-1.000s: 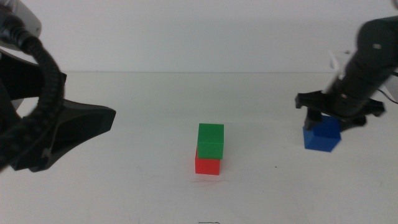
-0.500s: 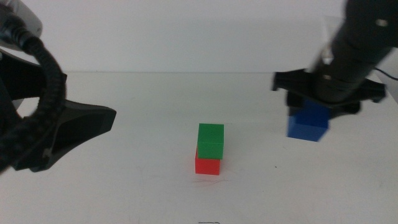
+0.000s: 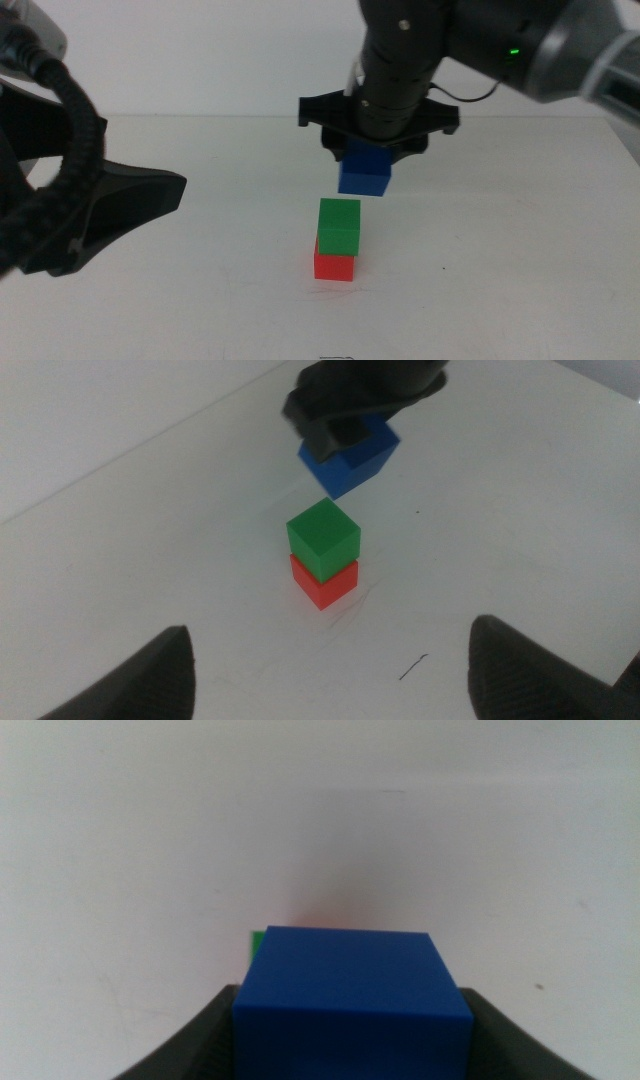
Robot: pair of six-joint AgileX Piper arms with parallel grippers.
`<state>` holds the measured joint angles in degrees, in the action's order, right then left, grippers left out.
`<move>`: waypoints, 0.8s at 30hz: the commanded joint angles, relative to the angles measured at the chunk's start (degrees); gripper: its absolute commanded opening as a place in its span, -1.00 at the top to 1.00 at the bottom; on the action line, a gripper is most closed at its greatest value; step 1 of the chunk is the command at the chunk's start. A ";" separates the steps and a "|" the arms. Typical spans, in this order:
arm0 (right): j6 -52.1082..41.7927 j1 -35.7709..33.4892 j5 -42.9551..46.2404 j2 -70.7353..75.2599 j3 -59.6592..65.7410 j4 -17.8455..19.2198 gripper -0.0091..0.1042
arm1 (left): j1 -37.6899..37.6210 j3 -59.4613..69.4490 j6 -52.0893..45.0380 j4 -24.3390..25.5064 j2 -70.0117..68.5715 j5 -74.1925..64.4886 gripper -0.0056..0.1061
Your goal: Stack red cubes first, then green, then blue cubes in a specific spot.
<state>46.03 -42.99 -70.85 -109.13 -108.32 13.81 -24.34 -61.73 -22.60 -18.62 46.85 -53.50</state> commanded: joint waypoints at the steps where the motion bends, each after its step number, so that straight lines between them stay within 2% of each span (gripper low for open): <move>1: -0.60 -0.35 -3.64 1.25 -3.86 1.76 0.86 | -0.12 -1.52 0.10 -1.44 -0.27 3.46 -0.78; 7: -0.84 -0.86 -3.64 -1.45 -6.48 0.45 0.86 | -0.12 -1.52 0.10 -1.44 -0.27 3.46 -0.78; 24: -1.87 -1.82 -3.70 -3.26 -5.81 0.40 0.86 | -0.12 -1.52 0.10 -1.44 -0.27 3.46 -0.78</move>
<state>44.84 -44.83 -71.04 -115.64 -112.82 12.27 -24.34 -61.73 -22.60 -18.62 46.85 -53.50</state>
